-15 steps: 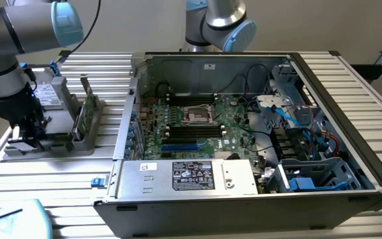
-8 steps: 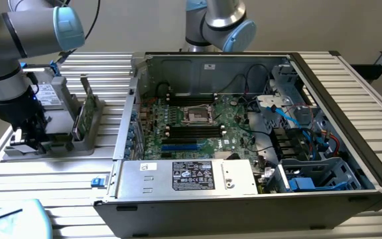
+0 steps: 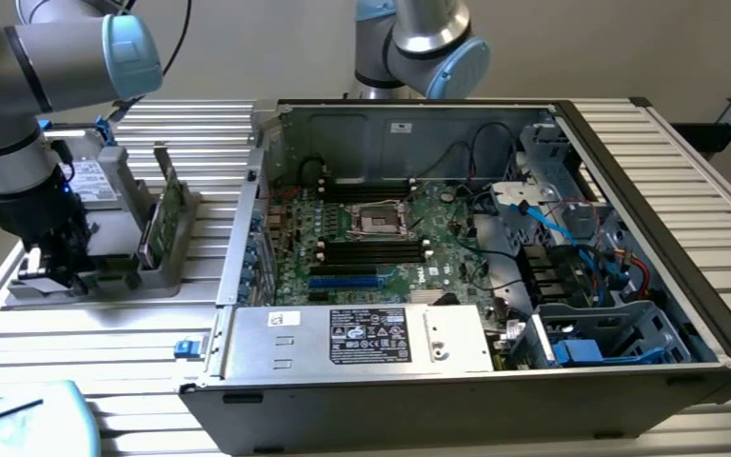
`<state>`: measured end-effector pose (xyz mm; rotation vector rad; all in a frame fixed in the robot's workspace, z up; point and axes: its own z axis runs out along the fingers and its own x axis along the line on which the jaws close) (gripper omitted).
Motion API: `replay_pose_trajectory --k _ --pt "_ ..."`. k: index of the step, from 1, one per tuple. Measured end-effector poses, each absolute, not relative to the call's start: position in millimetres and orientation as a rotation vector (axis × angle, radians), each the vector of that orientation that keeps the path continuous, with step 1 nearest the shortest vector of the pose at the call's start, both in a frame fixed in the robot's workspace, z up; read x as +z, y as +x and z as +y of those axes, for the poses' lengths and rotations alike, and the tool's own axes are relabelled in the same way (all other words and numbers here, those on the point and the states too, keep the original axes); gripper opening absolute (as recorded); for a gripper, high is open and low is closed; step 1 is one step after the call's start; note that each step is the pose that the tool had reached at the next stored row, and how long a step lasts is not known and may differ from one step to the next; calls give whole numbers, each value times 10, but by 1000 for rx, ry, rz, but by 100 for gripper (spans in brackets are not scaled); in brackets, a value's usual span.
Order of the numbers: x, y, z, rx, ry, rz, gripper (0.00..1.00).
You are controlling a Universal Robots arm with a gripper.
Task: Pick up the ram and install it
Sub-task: 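Pick up the ram and move it above insertion slot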
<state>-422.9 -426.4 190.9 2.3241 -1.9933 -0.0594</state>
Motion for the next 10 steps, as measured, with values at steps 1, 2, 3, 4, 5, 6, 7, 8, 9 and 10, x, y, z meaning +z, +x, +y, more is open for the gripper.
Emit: replay_pose_trajectory --k 1,2,3,4,5,6,7,8,9,10 --pt "1909 -4229 -4264 -60 2323 -1995 45" --pt "1908 -4228 -4264 -60 2321 -1997 45" --pt "1907 -4228 -4264 -60 2320 -1999 45" --pt "1907 -4228 -4264 -60 2318 -2000 45" --pt "1907 -4228 -4264 -60 2316 -2002 45" --pt "1906 -4229 -4264 -60 2314 -2004 45" --pt "1906 -4228 -4264 -61 2312 -2006 43" --pt "1905 -4228 -4264 -61 2310 -2009 36" --pt "1905 -4229 -4264 -61 2308 -2011 36" --pt "1904 -4228 -4264 -62 2305 -2014 30"
